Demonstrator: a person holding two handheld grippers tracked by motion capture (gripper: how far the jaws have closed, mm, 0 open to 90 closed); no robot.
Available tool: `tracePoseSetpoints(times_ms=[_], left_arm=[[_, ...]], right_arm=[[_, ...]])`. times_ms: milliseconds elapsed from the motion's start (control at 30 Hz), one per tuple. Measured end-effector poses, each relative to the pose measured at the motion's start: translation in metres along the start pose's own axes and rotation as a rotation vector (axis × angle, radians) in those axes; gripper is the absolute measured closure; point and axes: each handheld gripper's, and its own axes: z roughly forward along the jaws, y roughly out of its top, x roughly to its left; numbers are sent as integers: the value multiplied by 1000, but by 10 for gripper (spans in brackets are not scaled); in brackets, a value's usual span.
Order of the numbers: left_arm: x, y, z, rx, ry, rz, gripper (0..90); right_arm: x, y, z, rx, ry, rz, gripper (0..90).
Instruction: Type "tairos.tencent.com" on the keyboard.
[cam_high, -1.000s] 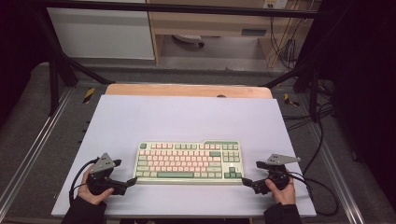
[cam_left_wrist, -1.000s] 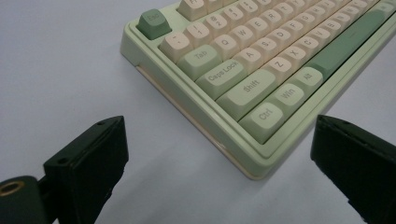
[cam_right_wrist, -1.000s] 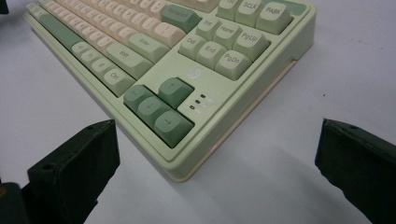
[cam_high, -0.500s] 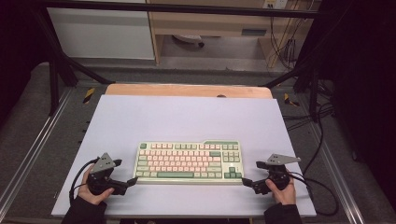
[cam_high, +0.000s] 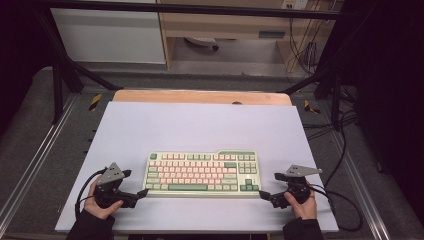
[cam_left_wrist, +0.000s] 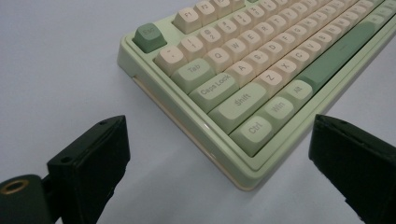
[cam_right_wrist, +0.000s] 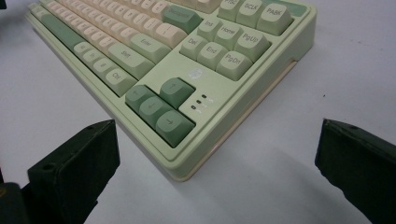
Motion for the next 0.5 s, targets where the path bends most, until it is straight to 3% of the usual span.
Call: tracePoseSetpoints(times_ms=[200, 500], left_arm=[[-4, 7, -2, -10, 1, 2, 93], [-11, 19, -2, -26, 2, -6, 243]], right_arm=[[0, 0, 0, 1, 1, 2, 4], [0, 0, 1, 3, -1, 1, 4]])
